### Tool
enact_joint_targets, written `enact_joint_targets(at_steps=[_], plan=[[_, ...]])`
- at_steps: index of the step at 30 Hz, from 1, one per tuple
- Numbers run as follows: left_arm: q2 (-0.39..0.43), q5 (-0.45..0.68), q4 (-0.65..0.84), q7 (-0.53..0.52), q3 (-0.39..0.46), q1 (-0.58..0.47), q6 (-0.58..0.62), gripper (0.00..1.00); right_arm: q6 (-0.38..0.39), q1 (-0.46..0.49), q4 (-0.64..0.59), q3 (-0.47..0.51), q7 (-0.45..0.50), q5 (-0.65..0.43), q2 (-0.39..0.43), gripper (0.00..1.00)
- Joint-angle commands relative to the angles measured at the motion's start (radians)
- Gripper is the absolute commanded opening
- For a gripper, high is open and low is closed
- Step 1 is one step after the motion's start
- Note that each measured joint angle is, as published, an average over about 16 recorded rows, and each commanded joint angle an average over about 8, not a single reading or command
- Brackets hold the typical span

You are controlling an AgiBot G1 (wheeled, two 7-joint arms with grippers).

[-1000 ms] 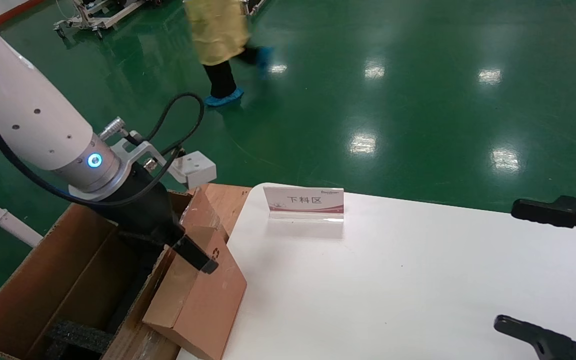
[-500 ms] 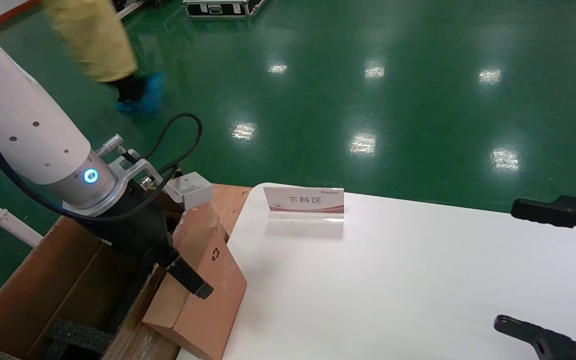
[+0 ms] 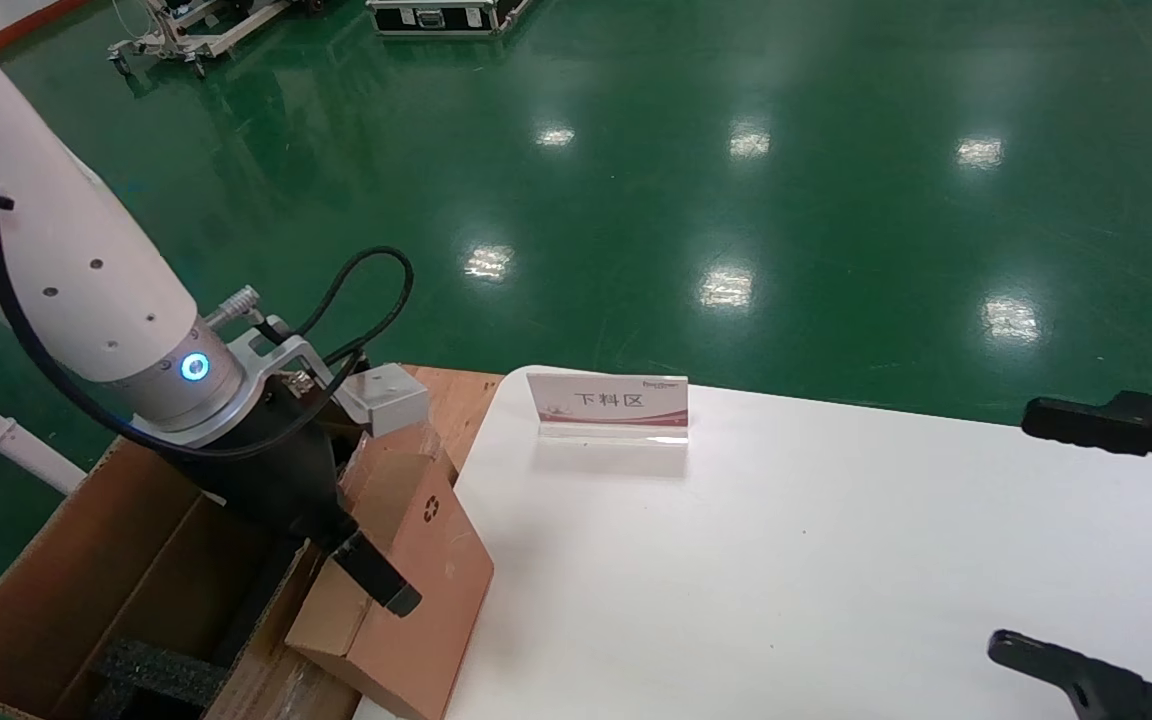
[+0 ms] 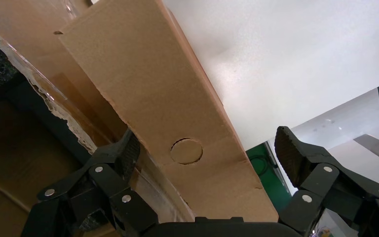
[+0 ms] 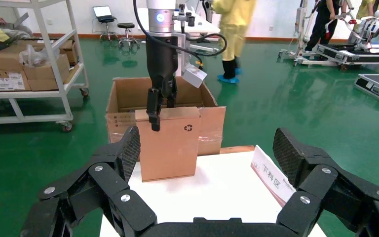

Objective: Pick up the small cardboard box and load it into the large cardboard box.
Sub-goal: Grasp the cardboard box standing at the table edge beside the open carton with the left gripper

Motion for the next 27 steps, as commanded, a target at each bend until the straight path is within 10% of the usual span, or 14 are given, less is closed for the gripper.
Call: enact_joint_targets(at_steps=[1, 5, 7, 27], plan=[[0.001, -0.001, 0.0, -0.001, 0.002, -0.001, -0.001, 0.5, 0.0, 0.0, 0.0, 0.0, 0.0, 0.0, 0.0, 0.68], [0.0, 0.001, 0.0, 0.001, -0.002, 0.0, 0.0, 0.0, 0.0, 0.0, 0.0, 0.0, 0.0, 0.0, 0.0, 0.18], [0.0, 0.002, 0.0, 0.001, -0.003, 0.001, 0.001, 0.0, 0.0, 0.0, 0.0, 0.0, 0.0, 0.0, 0.0, 0.0], [-0.002, 0.005, 0.0, 0.003, -0.01, 0.004, 0.004, 0.0, 0.0, 0.0, 0.0, 0.0, 0.0, 0.0, 0.0, 0.0]])
